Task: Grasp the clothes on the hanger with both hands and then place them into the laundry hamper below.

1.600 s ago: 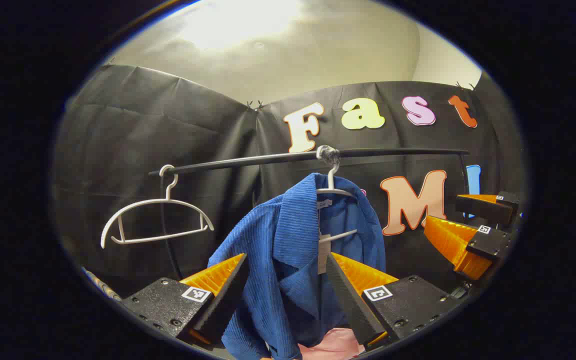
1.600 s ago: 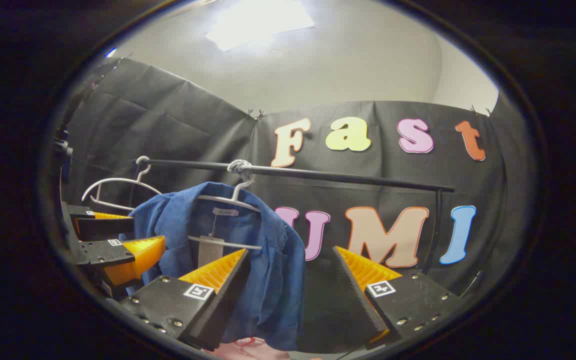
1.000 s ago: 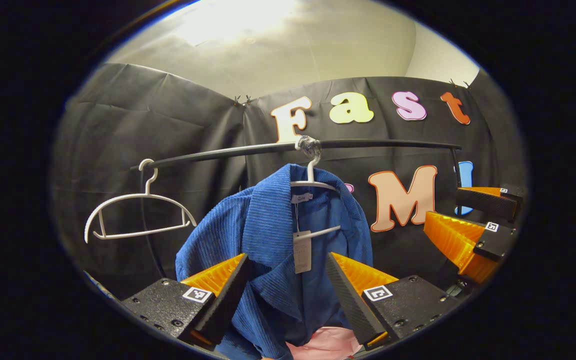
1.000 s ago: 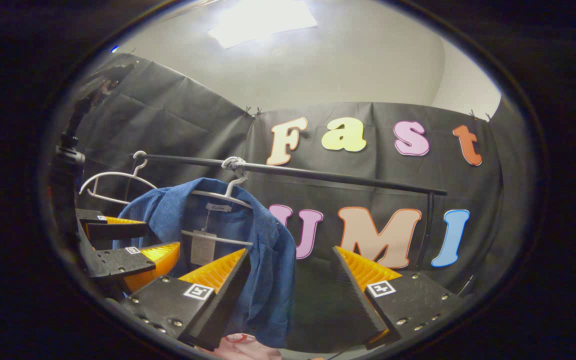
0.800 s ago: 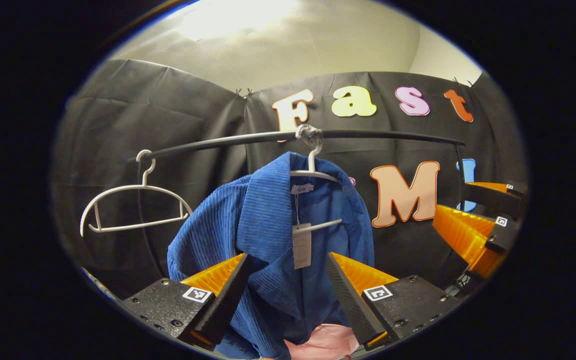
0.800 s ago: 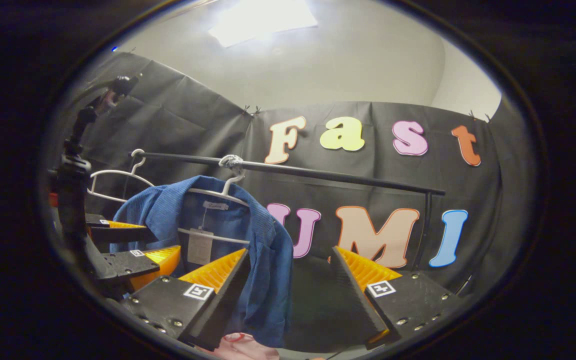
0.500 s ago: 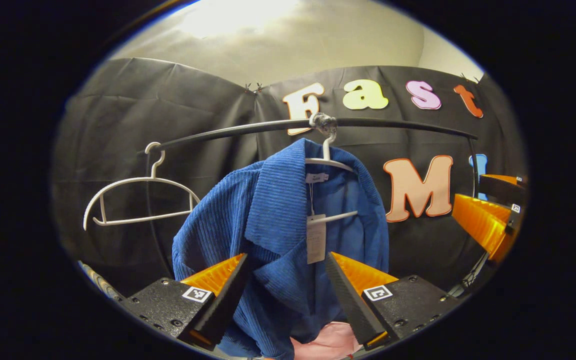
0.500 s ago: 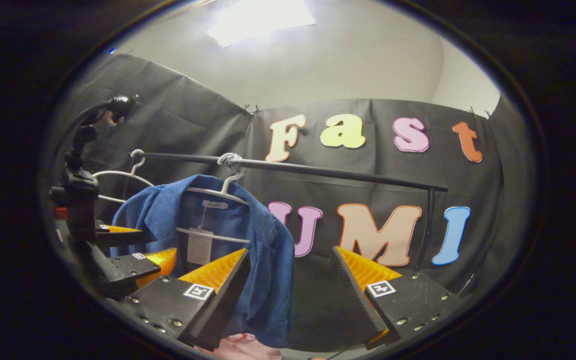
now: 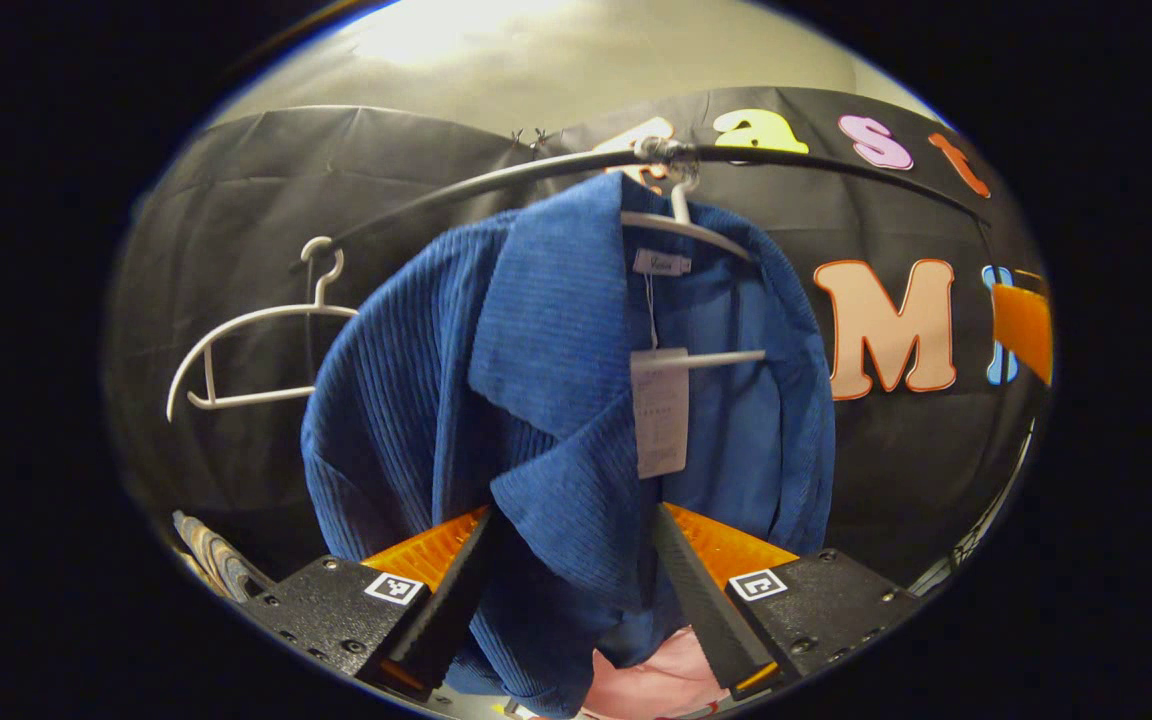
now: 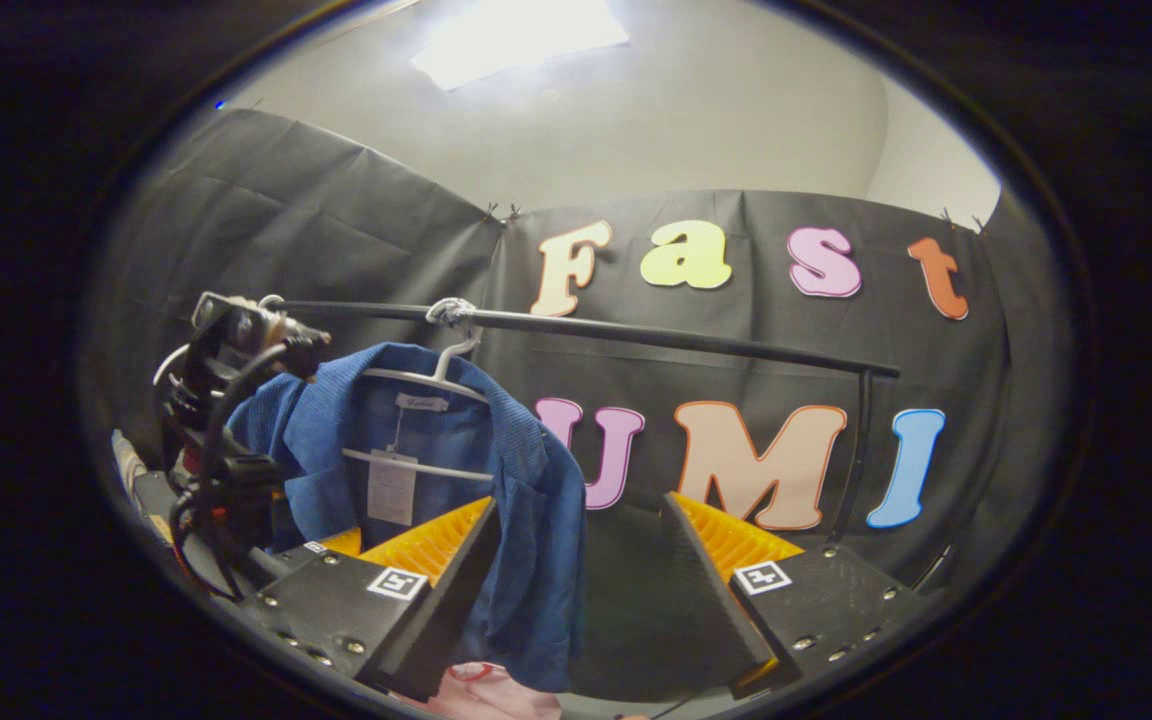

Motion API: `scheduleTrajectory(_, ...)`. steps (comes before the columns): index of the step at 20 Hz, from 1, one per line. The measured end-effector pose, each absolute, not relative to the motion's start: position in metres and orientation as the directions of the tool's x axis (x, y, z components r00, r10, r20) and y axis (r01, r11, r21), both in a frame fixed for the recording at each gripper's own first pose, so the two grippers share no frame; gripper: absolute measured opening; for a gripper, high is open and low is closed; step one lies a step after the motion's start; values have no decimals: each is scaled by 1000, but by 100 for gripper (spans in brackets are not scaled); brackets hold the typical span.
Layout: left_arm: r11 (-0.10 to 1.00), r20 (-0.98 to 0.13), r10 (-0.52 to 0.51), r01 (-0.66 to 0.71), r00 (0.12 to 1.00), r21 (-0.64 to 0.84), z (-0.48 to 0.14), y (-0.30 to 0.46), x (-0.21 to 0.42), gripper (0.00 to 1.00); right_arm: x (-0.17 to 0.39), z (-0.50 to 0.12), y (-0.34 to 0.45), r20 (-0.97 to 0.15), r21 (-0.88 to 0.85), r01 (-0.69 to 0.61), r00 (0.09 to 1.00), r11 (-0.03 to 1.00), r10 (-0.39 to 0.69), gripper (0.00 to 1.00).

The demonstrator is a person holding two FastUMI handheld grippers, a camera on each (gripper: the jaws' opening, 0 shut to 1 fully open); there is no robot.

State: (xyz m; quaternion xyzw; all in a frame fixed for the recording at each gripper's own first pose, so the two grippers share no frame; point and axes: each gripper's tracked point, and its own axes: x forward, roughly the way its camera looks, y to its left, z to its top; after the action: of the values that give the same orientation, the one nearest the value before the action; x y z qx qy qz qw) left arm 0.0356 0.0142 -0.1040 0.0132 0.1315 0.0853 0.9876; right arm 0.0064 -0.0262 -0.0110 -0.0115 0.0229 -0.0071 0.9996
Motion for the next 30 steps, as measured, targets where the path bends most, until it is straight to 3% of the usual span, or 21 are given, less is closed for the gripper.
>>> scheduleTrajectory(4,984,-278,174,-174,945,25,-116,19,44,99,9,-19,-25,-63,-31,2,998,1000,-4,95)
scheduleTrajectory(6,985,-281,154,-169,947,-29,-117,20,46,89,12,-22,-21,-69,-32,-9,998,999,6,95)
scheduleTrajectory(10,986,-292,135,-157,947,-51,-119,27,48,61,21,-30,-10,-78,-21,-37,996,999,35,98)
scheduleTrajectory(15,991,-279,117,-130,953,-29,-114,37,43,11,37,-42,8,-92,-15,-73,993,997,71,96)
scheduleTrajectory(16,994,-282,100,-111,954,-24,-113,36,43,7,41,-45,12,-94,-14,-79,993,997,77,96)
scheduleTrajectory(19,999,-263,42,-48,964,-18,-104,31,36,2,54,-53,21,-102,-14,-87,991,996,85,96)
scheduleTrajectory(25,999,-227,-25,29,973,17,-83,34,24,1,87,-83,39,-139,-11,-101,985,995,99,96)
scheduleTrajectory(30,996,-133,-51,60,990,65,-42,33,16,0,111,-111,54,-180,6,-123,976,992,122,94)
